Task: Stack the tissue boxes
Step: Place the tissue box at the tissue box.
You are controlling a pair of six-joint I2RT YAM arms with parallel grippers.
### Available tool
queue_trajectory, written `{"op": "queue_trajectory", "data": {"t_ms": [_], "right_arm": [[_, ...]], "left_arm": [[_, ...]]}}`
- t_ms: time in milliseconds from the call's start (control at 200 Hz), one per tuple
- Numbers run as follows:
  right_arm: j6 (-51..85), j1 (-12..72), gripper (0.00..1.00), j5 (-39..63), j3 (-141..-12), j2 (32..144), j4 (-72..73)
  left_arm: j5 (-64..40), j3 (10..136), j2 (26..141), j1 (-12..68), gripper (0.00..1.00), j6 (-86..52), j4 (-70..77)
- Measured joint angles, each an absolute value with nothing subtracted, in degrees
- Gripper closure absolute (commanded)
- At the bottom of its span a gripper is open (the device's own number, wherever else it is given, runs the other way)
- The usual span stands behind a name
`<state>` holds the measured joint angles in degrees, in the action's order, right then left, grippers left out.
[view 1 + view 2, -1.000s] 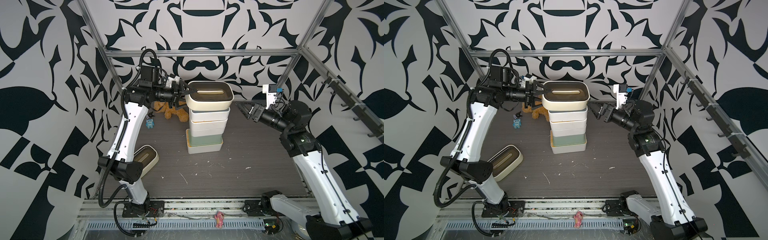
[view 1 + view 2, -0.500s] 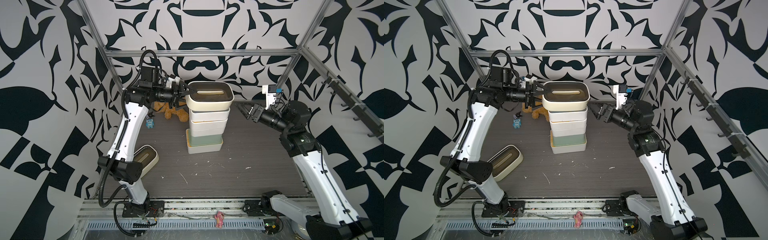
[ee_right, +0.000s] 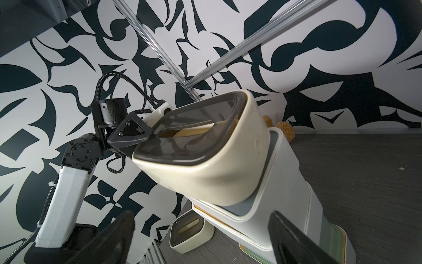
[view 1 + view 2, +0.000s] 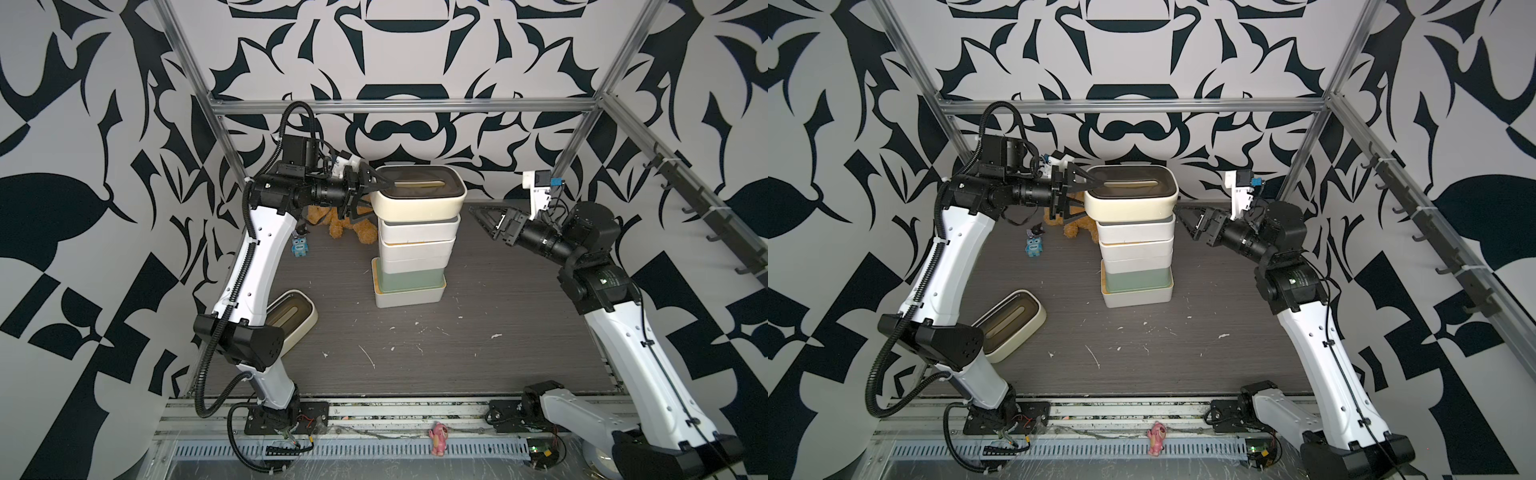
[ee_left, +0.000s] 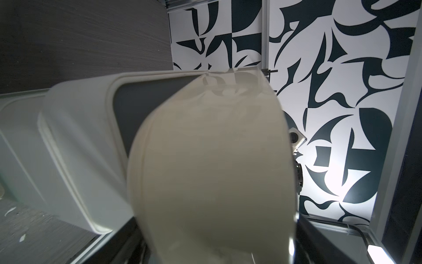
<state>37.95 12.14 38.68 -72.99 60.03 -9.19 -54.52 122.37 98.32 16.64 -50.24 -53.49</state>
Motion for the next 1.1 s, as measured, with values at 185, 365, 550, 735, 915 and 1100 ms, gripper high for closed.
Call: {"op": "queue_trajectory", "data": {"t_ms": [185, 365, 550, 735, 915, 1100], "right_arm": [[38.0, 12.2, 0.05, 38.7, -73.0, 60.0, -9.2], [38.0, 12.2, 0.05, 38.6, -73.0, 60.0, -9.2], [38.0, 12.3, 0.05, 38.3, -73.0, 60.0, -9.2], [38.0, 12.3, 0.05, 38.1, -73.0, 60.0, -9.2], [37.9, 12.3, 0.03, 37.5, -73.0, 60.0, -9.6], [37.2, 12.3, 0.03, 36.6, -73.0, 60.0, -10.6]], "left_arm": [[-53.8, 122.2, 98.3, 16.6, 0.09, -49.9, -53.7], [-52.6, 121.5, 98.2, 16.6, 0.05, -49.2, -54.0], [-51.1, 121.4, 98.1, 16.6, 0.04, -48.3, -54.8], [-50.3, 121.4, 97.6, 16.6, 0.0, -47.6, -55.0], [-49.6, 121.5, 97.5, 16.6, 0.01, -47.1, -55.3], [-46.3, 122.0, 97.4, 16.4, 0.01, -45.6, -57.6]]}}
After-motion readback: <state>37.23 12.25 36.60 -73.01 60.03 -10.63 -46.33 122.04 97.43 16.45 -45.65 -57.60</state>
